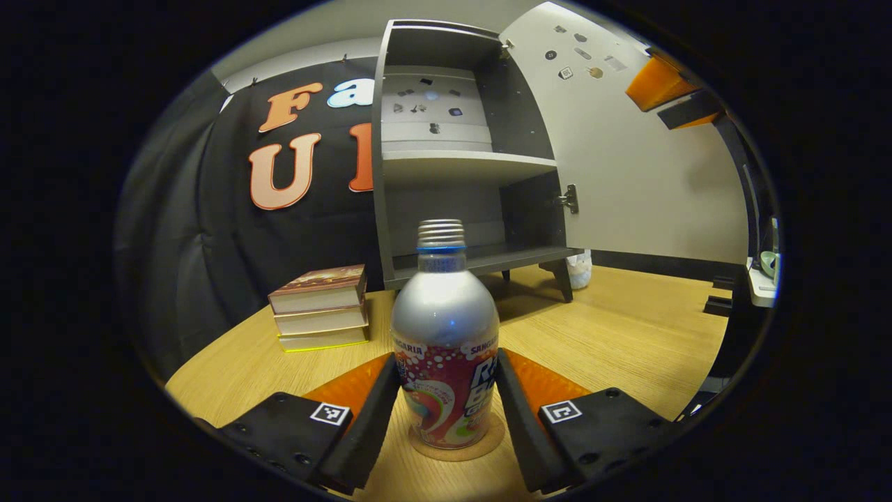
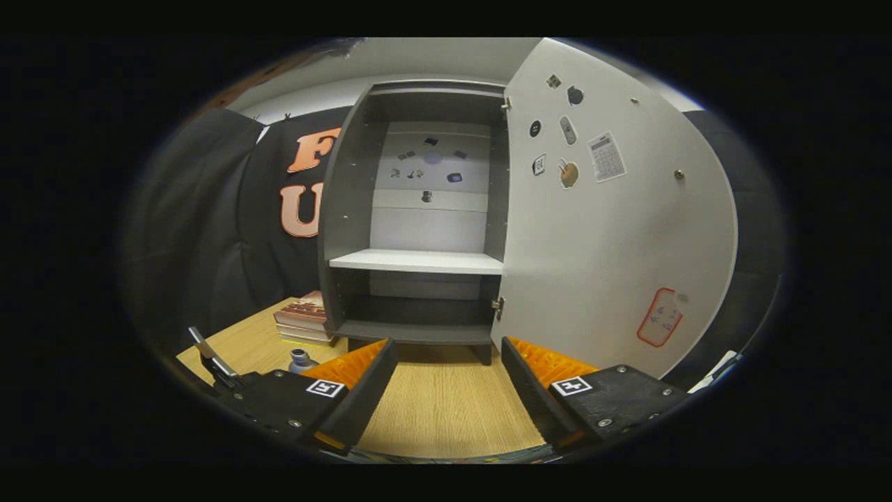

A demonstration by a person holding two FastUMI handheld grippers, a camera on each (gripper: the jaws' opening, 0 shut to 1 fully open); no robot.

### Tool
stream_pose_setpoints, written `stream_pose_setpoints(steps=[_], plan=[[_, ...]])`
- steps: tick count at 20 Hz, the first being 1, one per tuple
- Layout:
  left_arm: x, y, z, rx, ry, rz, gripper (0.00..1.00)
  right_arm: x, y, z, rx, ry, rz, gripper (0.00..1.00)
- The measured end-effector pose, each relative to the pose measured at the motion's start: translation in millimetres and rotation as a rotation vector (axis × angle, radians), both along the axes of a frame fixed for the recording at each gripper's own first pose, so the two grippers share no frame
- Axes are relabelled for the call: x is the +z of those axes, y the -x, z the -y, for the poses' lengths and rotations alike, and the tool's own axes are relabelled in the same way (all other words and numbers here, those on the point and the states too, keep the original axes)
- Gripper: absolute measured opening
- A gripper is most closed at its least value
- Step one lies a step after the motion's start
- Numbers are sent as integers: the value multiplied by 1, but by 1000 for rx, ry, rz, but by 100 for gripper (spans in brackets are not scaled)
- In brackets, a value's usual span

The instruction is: Open the cabinet door with the right hand, grasp the bottle in the cabinet with the left hand and place it on the coaster, then close the cabinet door with the right hand.

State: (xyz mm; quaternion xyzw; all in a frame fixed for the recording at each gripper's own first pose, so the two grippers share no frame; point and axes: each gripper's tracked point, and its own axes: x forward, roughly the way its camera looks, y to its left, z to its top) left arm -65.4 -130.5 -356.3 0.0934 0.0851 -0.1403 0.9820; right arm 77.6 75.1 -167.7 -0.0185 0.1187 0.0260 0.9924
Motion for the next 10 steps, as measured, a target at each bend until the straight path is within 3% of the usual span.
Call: stream_pose_setpoints(steps=[10], plan=[[-1,-11,-8,28,39,-28,87,-8,2,-8,19,-13,-26,92]])
